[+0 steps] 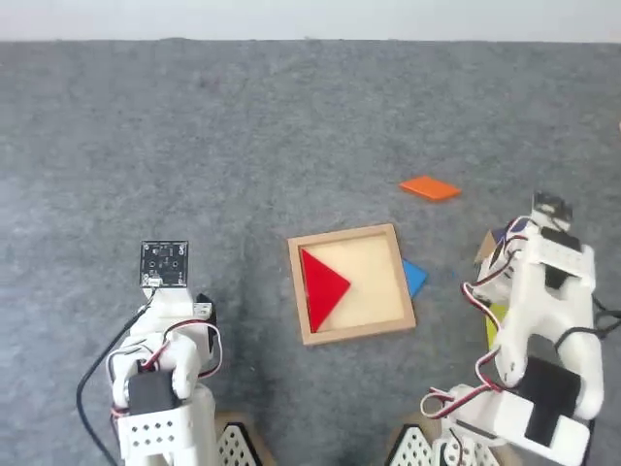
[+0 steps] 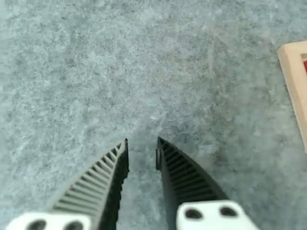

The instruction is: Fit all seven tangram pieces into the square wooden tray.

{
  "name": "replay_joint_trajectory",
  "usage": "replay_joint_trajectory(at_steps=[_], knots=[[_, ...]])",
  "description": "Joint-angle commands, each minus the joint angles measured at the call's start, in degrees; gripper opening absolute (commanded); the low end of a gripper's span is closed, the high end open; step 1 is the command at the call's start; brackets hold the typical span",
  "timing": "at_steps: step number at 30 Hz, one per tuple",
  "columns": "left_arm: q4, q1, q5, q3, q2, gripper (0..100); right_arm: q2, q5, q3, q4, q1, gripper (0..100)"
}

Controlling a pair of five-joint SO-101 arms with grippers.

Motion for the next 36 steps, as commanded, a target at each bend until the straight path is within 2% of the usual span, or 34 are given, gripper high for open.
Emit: replay_joint_trajectory(at_steps=[1,3,9,18,22,29,36], knots=[[0.2,-0.3,-0.1,-0.7,-1.1,9,-0.4,11.4,-3.1,4.4,0.1,22.3],[0.2,-0.3,-0.1,-0.7,-1.1,9,-0.4,18.3,-2.9,7.3,-0.5,22.4],[0.2,-0.3,-0.1,-0.7,-1.1,9,-1.0,21.6,-2.9,7.4,-2.8,22.4],[0.2,-0.3,-0.1,-0.7,-1.1,9,-1.0,22.2,-5.6,6.8,-3.0,22.4],[0.2,-0.3,-0.1,-0.7,-1.1,9,-0.9,24.8,-5.9,6.6,-2.9,22.5],[0.2,-0.3,-0.1,-0.7,-1.1,9,-0.7,25.1,-5.6,4.2,-2.7,37.0],[0.2,-0.3,-0.1,-0.7,-1.1,9,-0.3,25.0,-4.5,1.4,-3.0,35.1]])
